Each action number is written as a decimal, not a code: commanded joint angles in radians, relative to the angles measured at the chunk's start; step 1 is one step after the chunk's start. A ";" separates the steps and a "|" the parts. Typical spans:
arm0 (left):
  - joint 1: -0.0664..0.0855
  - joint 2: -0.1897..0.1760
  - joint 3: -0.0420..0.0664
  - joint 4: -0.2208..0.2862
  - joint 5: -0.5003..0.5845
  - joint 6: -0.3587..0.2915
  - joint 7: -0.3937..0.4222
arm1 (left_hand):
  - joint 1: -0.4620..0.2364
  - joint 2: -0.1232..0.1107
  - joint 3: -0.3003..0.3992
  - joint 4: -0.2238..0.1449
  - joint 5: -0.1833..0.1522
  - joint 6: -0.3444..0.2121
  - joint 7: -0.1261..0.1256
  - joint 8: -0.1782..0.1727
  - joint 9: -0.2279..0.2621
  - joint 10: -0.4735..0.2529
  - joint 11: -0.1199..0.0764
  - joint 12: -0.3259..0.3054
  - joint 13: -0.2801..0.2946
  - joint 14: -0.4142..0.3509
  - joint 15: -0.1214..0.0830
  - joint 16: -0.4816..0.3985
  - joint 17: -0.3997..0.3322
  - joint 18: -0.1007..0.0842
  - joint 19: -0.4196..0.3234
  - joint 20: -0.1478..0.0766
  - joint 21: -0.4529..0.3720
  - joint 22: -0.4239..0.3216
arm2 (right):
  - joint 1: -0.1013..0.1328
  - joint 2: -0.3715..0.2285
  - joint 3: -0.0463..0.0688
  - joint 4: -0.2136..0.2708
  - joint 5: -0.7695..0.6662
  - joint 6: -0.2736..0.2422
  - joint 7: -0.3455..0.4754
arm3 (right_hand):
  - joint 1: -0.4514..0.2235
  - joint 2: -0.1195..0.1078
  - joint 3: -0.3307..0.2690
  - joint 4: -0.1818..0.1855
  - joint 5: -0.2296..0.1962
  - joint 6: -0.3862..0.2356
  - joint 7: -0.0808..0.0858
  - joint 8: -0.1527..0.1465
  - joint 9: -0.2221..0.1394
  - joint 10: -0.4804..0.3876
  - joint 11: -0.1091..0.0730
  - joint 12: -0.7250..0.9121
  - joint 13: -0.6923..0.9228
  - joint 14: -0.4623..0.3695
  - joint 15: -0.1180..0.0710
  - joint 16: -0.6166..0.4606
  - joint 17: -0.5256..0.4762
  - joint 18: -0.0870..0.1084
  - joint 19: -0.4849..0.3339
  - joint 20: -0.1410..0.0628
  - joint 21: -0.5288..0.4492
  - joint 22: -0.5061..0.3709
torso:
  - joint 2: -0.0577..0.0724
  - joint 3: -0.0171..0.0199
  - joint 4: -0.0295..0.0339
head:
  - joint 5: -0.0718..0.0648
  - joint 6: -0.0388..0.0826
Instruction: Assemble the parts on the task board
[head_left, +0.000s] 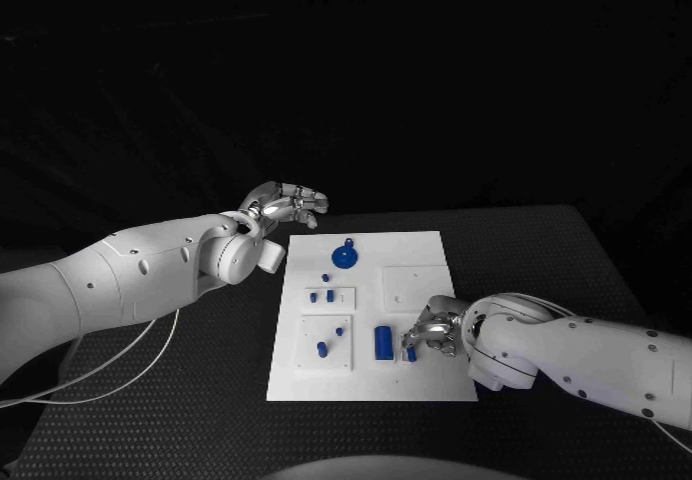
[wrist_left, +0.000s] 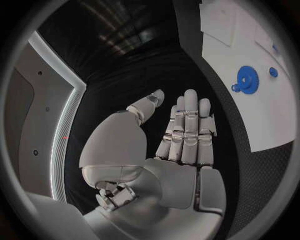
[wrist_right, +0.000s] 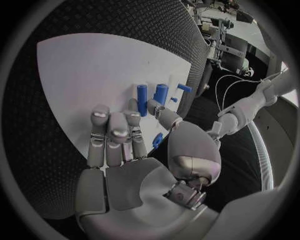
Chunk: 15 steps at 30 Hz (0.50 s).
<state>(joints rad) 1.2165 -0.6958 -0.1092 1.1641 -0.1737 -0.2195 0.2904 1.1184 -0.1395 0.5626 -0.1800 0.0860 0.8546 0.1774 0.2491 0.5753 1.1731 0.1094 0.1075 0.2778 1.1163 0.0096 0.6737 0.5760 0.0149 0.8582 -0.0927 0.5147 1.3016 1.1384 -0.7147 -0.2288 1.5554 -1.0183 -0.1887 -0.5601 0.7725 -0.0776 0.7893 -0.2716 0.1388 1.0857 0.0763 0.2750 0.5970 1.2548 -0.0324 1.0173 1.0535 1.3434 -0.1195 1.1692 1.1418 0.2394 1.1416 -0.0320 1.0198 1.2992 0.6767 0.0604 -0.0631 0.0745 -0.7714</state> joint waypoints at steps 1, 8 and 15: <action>0.001 0.002 0.001 0.002 0.004 0.002 0.010 | -0.005 0.003 0.003 0.006 0.004 -0.003 -0.003 0.007 0.002 -0.006 0.002 0.005 -0.001 0.007 -0.003 -0.005 0.001 0.009 0.005 0.001 -0.004 0.002 | -0.002 0.006 0.000 -0.003 0.010 0.022 0.008 | -0.009 -0.003 -0.008 0.001 -0.005 -0.001 0.001 -0.006 -0.001 0.001 -0.001 -0.004 0.000 -0.004 -0.004 0.006 -0.002 0.022 0.002 -0.004 0.001 -0.002 | 0.000 -0.0003 -0.0005 | 0.004 -0.001; 0.001 0.002 0.001 0.003 0.004 0.005 0.010 | -0.006 0.003 0.002 0.006 0.004 -0.003 -0.003 0.007 0.002 -0.006 0.001 0.006 -0.001 0.007 -0.003 -0.006 0.002 0.008 0.005 0.001 -0.005 0.002 | -0.003 0.012 0.000 -0.006 0.010 0.037 0.010 | -0.014 -0.009 -0.012 0.002 -0.014 -0.001 0.001 -0.007 -0.002 0.000 -0.001 -0.004 0.001 -0.004 -0.005 0.006 -0.003 0.022 0.001 -0.004 0.000 -0.003 | 0.000 0.0000 -0.0005 | 0.009 -0.002; 0.001 0.001 0.001 0.003 0.004 0.007 0.008 | -0.006 0.002 0.002 0.007 0.004 -0.003 -0.003 0.007 0.002 -0.007 0.002 0.006 -0.001 0.007 -0.003 -0.006 0.002 0.008 0.006 0.001 -0.005 0.002 | -0.005 0.014 0.000 -0.005 0.011 0.041 0.012 | -0.019 -0.014 -0.017 0.004 -0.027 -0.001 0.001 -0.008 -0.003 -0.001 -0.001 -0.005 0.002 -0.005 -0.006 0.006 -0.004 0.022 0.001 -0.005 -0.001 -0.004 | 0.000 0.0004 -0.0004 | 0.010 -0.004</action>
<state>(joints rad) 1.2166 -0.6958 -0.1092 1.1645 -0.1737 -0.2191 0.2898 1.1184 -0.1395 0.5649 -0.1778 0.0860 0.8546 0.1773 0.2490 0.5760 1.1731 0.1094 0.1075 0.2778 1.1189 0.0070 0.6737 0.5768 0.0150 0.8582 -0.0926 0.5148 1.3024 1.1361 -0.7059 -0.2285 1.5448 -1.0152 -0.1738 -0.5635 0.7578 -0.0924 0.7764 -0.2642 0.1131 1.0870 0.0749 0.2723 0.5953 1.2545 -0.0321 1.0172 1.0552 1.3433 -0.1197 1.1692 1.1380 0.2400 1.1415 -0.0319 1.0197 1.2970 0.6764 0.0606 -0.0636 0.0842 -0.7752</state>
